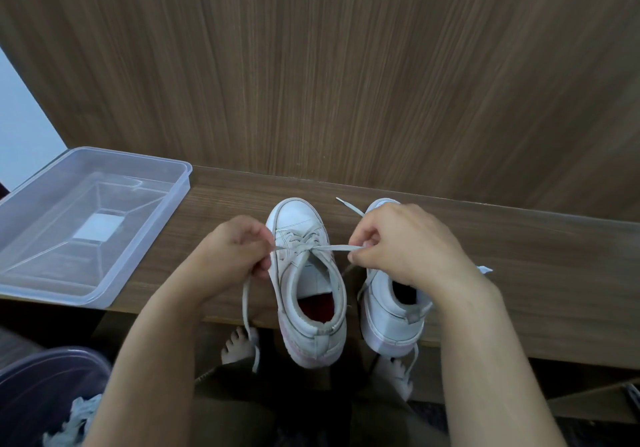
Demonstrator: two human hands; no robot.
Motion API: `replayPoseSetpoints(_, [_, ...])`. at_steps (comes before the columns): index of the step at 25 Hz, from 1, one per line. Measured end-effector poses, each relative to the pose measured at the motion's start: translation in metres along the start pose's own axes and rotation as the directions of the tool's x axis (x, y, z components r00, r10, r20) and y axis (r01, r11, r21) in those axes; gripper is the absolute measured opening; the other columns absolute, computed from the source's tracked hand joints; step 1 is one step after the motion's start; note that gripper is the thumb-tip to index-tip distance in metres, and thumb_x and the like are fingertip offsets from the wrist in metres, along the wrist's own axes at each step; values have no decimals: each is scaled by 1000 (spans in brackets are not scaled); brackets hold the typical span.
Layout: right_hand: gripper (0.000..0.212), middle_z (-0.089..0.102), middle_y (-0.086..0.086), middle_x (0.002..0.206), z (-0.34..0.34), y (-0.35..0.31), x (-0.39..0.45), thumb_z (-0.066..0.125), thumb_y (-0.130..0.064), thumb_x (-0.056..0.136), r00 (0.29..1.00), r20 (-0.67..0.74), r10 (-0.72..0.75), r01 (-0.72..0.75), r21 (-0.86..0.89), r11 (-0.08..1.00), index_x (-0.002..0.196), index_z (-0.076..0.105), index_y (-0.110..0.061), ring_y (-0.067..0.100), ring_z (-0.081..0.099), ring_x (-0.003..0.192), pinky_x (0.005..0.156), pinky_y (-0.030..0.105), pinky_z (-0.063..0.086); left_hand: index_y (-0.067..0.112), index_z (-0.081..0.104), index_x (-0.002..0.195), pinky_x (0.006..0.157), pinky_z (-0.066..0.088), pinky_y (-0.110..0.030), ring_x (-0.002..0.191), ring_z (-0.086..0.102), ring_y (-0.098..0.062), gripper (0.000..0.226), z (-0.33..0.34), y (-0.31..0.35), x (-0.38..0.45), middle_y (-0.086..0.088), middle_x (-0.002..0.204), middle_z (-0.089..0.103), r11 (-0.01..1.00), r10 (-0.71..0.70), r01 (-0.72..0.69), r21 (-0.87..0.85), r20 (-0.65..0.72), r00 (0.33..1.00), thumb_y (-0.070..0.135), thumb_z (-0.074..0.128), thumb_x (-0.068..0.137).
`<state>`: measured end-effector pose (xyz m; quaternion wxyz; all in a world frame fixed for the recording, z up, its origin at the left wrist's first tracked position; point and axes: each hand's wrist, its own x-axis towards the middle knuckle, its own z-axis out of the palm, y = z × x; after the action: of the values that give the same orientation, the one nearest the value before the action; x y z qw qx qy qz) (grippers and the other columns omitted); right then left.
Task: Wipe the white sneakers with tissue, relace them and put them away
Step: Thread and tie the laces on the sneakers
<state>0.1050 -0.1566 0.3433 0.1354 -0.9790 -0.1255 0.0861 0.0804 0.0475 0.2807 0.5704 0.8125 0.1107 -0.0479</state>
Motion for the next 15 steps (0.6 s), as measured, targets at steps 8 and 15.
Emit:
replayPoseSetpoints(8, [24, 53, -9, 49, -43, -6, -33, 65, -47, 79, 984, -111, -138, 153, 138, 978, 69, 68, -27, 3, 47, 47, 49, 22, 35, 14, 68, 79, 36, 25, -8, 35, 20, -2, 2, -4, 23, -14, 9, 41, 29, 955, 213, -239, -175, -155, 965, 15, 70, 80])
replayPoseSetpoints(15, [20, 61, -11, 60, -14, -31, -12, 64, -31, 86, 965, -229, -130, 255, 691, 677, 76, 73, -16, -2, 50, 57, 61, 19, 44, 13, 72, 95, 40, 26, -6, 40, 19, -4, 20, 2, 35, -26, -9, 51, 20, 924, 350, -300, -239, 208, 913, 20, 67, 77])
